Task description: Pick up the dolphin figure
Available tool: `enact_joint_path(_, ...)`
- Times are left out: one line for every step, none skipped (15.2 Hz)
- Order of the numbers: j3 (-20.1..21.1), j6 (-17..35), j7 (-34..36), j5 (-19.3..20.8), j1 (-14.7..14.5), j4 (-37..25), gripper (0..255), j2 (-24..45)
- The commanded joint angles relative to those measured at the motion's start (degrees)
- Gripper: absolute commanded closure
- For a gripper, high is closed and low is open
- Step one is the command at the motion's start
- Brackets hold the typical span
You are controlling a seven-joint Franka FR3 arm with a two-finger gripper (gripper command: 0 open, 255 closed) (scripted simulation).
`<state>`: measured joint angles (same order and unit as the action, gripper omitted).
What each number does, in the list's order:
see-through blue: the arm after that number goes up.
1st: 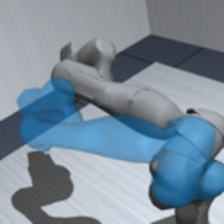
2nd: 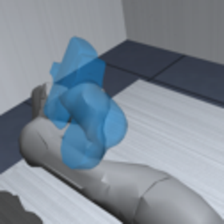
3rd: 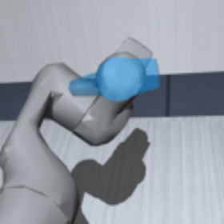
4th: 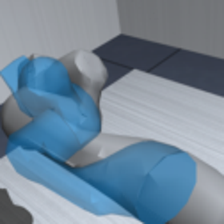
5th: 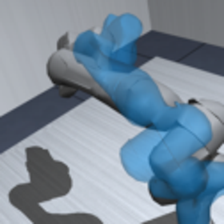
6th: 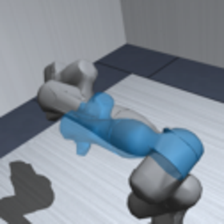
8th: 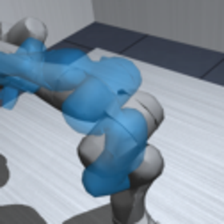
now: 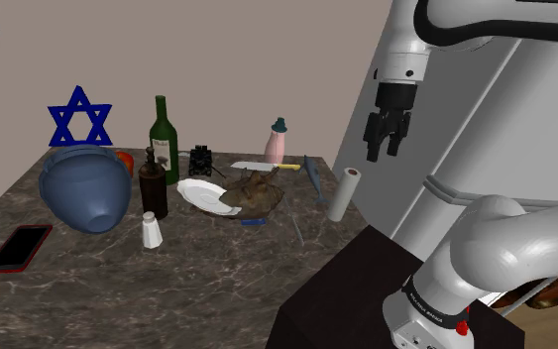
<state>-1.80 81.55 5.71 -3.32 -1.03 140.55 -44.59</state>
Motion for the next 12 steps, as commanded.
enact_joint_path(0.00,0.00,0.00,0.00,0.00,0.00,0,0.00)
enact_joint_path(-0.15,2.23,-0.02,0.51,0.35,0.87,0,0.90)
enact_joint_path(-0.32,4.48,-0.02,1.01,0.71,1.67,0,1.88)
enact_joint_path(-0.49,6.74,-0.01,1.50,1.08,2.39,0,2.94)
enact_joint_path(-0.67,9.00,0.02,1.99,1.45,3.04,0,4.08)
enact_joint_path(-0.86,11.27,0.06,2.48,1.83,3.61,0,5.30)
enact_joint_path(-1.05,13.54,0.11,2.95,2.22,4.10,0,6.60)
enact_joint_path(-1.26,15.81,0.18,3.43,2.59,4.51,0,7.97)
enact_joint_path(-1.48,18.07,0.27,3.90,2.97,4.85,0,9.41)
enact_joint_path(-1.70,20.32,0.37,4.37,3.35,5.10,0,10.92)
enact_joint_path(-1.93,22.56,0.49,4.83,3.74,5.27,0,12.50)
enact_joint_path(-2.16,24.78,0.61,5.29,4.12,5.35,0,14.13)
